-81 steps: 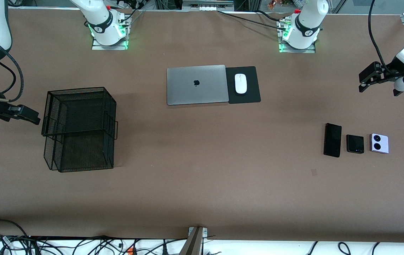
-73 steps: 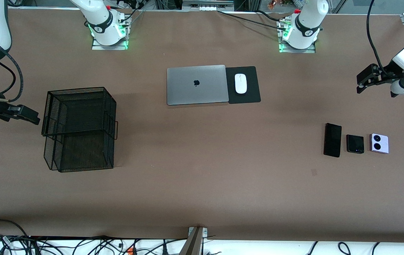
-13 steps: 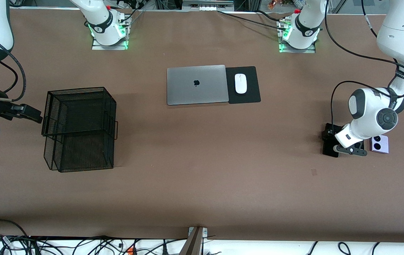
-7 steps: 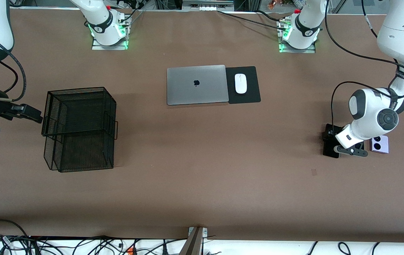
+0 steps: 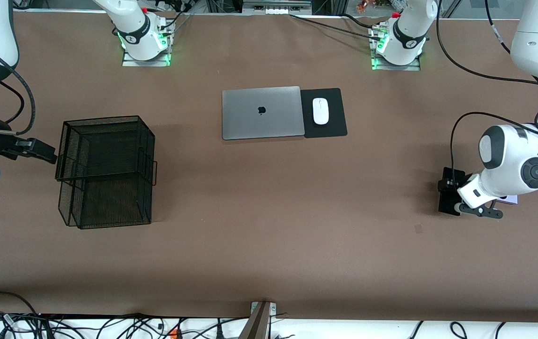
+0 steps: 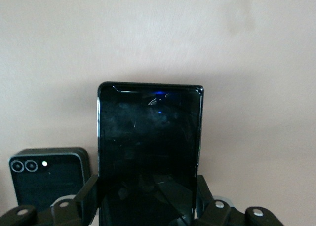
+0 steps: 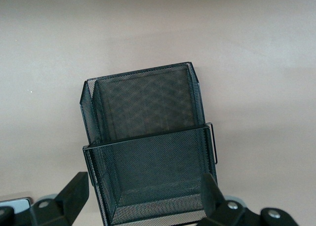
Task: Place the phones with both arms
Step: 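Carry the bar phone to the laptop's front and lower it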
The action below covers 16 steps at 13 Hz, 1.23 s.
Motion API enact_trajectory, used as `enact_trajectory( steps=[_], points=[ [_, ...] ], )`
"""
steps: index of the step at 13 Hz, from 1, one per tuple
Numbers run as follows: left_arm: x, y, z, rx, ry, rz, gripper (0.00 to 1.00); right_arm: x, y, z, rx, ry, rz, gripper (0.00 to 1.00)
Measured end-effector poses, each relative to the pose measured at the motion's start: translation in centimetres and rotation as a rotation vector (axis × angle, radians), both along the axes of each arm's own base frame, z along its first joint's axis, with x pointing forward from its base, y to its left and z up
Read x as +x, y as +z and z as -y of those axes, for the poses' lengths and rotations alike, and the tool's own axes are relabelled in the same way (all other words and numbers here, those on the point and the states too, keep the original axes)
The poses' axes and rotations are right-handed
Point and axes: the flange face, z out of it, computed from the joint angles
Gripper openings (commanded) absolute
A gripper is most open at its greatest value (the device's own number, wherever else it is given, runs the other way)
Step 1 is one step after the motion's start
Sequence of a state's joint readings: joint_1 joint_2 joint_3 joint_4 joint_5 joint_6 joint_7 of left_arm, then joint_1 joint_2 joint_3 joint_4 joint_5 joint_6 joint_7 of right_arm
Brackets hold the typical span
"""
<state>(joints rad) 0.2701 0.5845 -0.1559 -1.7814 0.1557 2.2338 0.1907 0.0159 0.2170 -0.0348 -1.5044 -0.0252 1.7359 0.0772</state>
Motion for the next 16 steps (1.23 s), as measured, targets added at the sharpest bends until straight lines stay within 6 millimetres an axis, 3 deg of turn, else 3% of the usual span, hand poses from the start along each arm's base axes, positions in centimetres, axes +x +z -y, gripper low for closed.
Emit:
enact_trajectory(
  steps=[4,8,13,16],
  points=[
    [1.9,1.7,8.2,0.017,0.027,0.040,0.11,0.0,0.0,-0.1,0.000,0.001,0.000,1.00],
    [2.4,2.8,17.3,0.030,0.103,0.062,0.11,0.0,0.0,-0.1,0.000,0.002,0.000,1.00],
    [0.4,0.8,34.2,0.037,0.269,0.082,0.11,0.0,0.0,-0.2,0.000,0.002,0.000,1.00],
    [-1.3,-0.1,41.5,0.015,0.316,0.082,0.11,0.0,0.0,-0.2,0.000,0.003,0.000,1.00]
  ],
)
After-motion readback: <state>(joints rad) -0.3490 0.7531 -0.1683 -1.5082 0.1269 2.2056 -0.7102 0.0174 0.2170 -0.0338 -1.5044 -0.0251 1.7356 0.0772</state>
